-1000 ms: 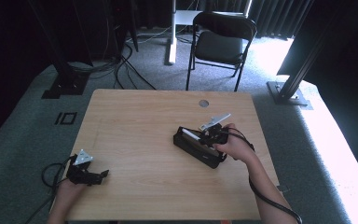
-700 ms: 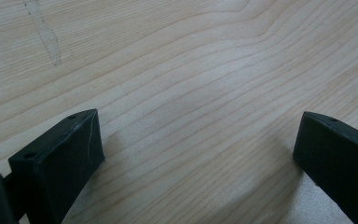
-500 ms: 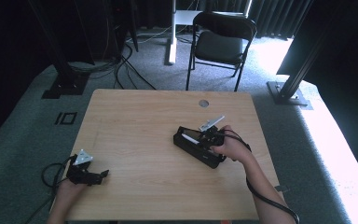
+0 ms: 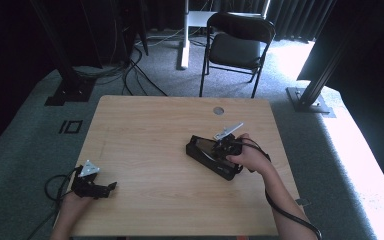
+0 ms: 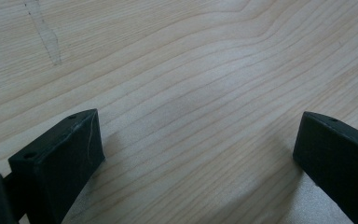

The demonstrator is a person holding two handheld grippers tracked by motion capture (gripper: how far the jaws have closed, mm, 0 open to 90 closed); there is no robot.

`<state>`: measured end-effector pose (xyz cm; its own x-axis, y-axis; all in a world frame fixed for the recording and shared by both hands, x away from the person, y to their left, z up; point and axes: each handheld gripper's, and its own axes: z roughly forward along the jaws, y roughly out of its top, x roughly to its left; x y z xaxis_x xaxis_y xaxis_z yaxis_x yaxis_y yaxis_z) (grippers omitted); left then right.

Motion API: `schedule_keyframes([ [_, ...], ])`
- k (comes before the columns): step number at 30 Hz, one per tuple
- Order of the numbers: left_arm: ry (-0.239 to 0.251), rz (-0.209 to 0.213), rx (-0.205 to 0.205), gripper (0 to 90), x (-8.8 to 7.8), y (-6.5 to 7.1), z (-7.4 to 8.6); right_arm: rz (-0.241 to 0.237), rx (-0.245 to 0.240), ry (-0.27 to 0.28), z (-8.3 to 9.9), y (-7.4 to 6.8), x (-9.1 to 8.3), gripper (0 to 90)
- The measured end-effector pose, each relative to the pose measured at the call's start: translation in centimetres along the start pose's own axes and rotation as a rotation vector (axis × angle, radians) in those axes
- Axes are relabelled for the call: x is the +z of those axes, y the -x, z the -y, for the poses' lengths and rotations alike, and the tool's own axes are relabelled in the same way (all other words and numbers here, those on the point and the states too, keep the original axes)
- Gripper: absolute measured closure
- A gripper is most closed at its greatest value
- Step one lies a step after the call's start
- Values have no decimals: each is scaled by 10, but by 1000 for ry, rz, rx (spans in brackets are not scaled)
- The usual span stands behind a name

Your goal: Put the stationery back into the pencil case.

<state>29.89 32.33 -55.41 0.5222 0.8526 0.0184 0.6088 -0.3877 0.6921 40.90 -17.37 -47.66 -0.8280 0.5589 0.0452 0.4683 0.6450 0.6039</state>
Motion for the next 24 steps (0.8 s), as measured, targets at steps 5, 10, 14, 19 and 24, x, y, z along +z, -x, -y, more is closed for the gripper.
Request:
schedule_keyframes([
  [5, 1, 0, 0, 16, 0, 0, 0, 14, 41, 104, -4, 4, -21, 721],
  [10, 1, 0, -1, 17, 0, 0, 0, 117, 154, 191, -6, 23, -36, 686],
  [14, 1, 0, -1, 16, 0, 0, 0, 209, 246, 234, -6, 42, -36, 637],
  [19, 1, 0, -1, 16, 0, 0, 0, 316, 348, 212, -9, 63, -23, 576],
  [24, 0, 0, 0, 16, 0, 0, 0, 369, 456, 169, -10, 80, -2, 569],
])
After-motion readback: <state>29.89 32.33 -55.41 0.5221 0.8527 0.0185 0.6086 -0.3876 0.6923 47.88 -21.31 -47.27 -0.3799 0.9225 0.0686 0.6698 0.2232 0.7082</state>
